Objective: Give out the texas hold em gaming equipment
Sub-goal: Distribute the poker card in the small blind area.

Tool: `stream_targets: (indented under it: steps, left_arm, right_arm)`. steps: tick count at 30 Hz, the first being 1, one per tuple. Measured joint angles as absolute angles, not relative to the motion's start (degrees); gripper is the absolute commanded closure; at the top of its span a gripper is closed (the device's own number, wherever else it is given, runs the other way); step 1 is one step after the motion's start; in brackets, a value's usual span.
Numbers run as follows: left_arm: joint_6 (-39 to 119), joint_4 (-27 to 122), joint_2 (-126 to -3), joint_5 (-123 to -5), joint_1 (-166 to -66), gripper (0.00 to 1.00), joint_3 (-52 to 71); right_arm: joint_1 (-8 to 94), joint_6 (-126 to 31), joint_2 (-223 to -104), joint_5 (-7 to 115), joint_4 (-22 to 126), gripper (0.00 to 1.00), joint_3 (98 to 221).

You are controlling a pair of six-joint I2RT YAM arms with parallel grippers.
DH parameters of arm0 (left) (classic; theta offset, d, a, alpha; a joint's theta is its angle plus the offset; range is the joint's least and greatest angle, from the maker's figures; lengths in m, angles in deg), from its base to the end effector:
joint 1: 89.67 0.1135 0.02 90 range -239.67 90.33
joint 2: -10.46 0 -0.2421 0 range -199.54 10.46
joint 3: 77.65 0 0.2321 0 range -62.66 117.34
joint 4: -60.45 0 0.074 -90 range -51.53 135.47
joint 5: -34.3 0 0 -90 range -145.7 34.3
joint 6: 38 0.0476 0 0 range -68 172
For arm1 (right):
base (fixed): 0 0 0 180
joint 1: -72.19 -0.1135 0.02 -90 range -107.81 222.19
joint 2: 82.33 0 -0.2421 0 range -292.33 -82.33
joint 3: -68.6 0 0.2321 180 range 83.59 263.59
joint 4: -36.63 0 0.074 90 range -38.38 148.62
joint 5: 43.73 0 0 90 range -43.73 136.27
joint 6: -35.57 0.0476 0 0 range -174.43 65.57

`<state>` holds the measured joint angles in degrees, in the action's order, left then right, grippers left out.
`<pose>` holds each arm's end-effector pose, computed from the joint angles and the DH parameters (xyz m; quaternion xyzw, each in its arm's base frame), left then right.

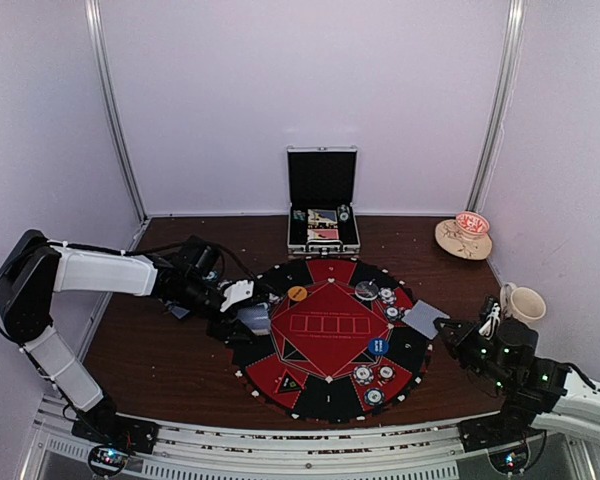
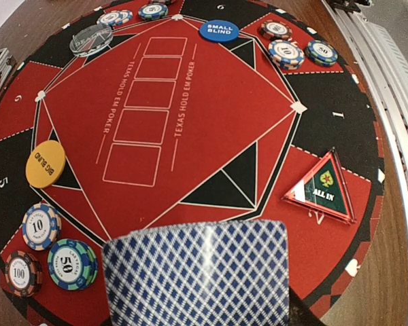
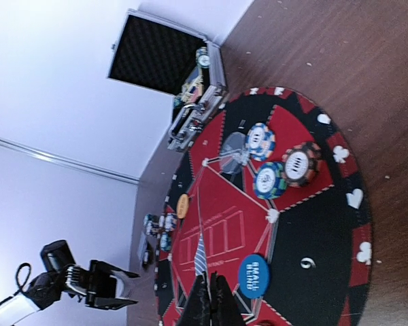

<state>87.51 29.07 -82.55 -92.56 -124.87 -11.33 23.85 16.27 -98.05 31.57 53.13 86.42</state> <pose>0.2282 -0.1959 0.1559 0.5987 0.6936 -0.3032 0.2618 0.0989 0.0930 0.1577 0.2289 0.7536 0.4726 0.3955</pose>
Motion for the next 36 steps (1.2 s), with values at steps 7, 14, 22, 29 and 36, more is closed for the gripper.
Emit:
stream_targets:
  steps: [7, 14, 22, 29, 36]
  left_arm:
    - [87.5, 29.1, -82.6, -92.6, -124.9, 0.54, -11.3]
    - [87.5, 29.0, -82.6, -92.6, -124.9, 0.54, -11.3]
    - [87.5, 29.1, -82.6, -92.6, -124.9, 0.54, -11.3]
    - [87.6, 29.1, -82.6, -92.6, -124.9, 0.54, -11.3]
    - [87.6, 29.1, -82.6, -92.6, -124.9, 0.54, -11.3]
  right_arm:
    - [24.0, 17.4, -105.4, 31.0, 58.2, 1.00, 85.6]
    - [24.0, 16.9, -116.7, 31.2, 56.7, 1.00, 85.5]
    - [24.0, 15.8, -122.3, 31.9, 52.3, 1.00, 85.6]
    - [24.0, 15.1, -125.8, 33.2, 49.1, 1.00, 85.6]
    - [24.0, 13.8, -130.7, 33.4, 47.5, 0.97, 86.9]
